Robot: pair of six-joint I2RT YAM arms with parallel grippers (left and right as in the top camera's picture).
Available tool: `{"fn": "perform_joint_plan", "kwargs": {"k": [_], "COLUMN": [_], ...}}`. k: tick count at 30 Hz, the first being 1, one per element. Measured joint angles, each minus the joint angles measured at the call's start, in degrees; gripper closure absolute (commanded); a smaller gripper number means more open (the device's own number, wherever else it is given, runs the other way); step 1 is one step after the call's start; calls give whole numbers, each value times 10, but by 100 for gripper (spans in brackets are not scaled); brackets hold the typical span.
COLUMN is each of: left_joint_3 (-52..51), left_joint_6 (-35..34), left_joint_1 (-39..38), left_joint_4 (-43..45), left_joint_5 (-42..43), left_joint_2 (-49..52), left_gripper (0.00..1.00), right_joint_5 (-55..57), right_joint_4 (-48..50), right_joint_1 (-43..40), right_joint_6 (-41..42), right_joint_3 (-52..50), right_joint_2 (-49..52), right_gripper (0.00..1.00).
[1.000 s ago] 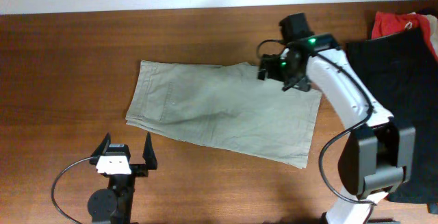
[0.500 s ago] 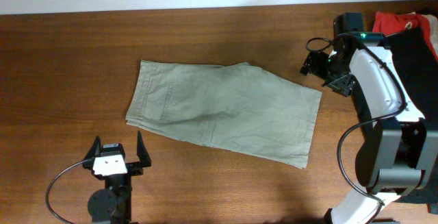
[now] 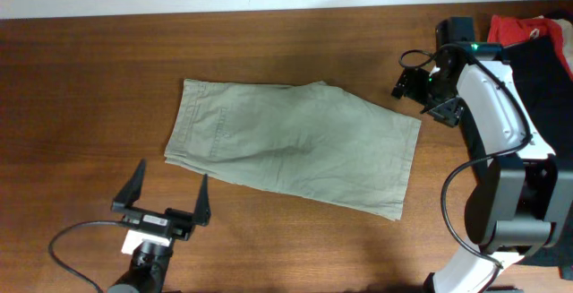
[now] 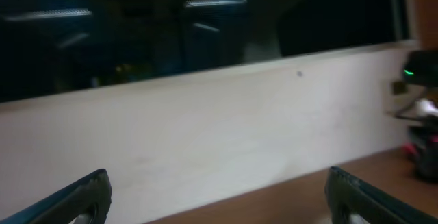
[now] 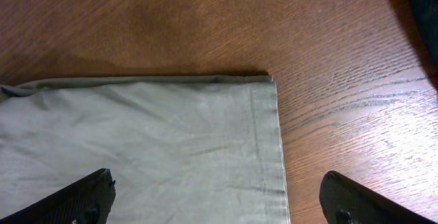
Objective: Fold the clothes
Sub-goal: 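Reach the left gripper to the pants' left end and grasp it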
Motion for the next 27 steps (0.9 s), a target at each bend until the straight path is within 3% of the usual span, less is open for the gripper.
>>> {"fn": "perform_joint_plan", "kwargs": {"k": [3, 4, 8, 12, 15, 18, 21, 27], "left_joint_3": [65, 126, 393, 555, 722, 796, 801, 801], "left_joint_6": [0, 0, 0, -2, -22, -26, -31, -15], "left_joint_1": [0, 0, 0, 1, 18, 36, 41, 68], "left_joint_4": [-20, -63, -337, -490, -654, -687, -694, -707], "left_joint_5": [42, 56, 76, 78, 32, 8, -7, -17], "left_joint_2": [90, 159, 437, 642, 826, 951, 1046, 1138], "left_gripper": [1, 1, 1, 1, 1, 1, 1, 1], "right_joint_5": [0, 0, -2, -2, -3, -3, -2, -2], "right_joint_4": [0, 0, -2, -4, -3, -4, -4, -3], "right_joint_1": [0, 0, 0, 0, 0, 0, 0, 0], "right_joint_6": [0, 0, 0, 0, 0, 0, -5, -21], "right_joint_3": [-1, -1, -1, -2, -2, -3, -3, -3], "right_joint_2": [0, 0, 0, 0, 0, 0, 0, 0], "right_gripper": [1, 1, 1, 1, 1, 1, 1, 1]}}
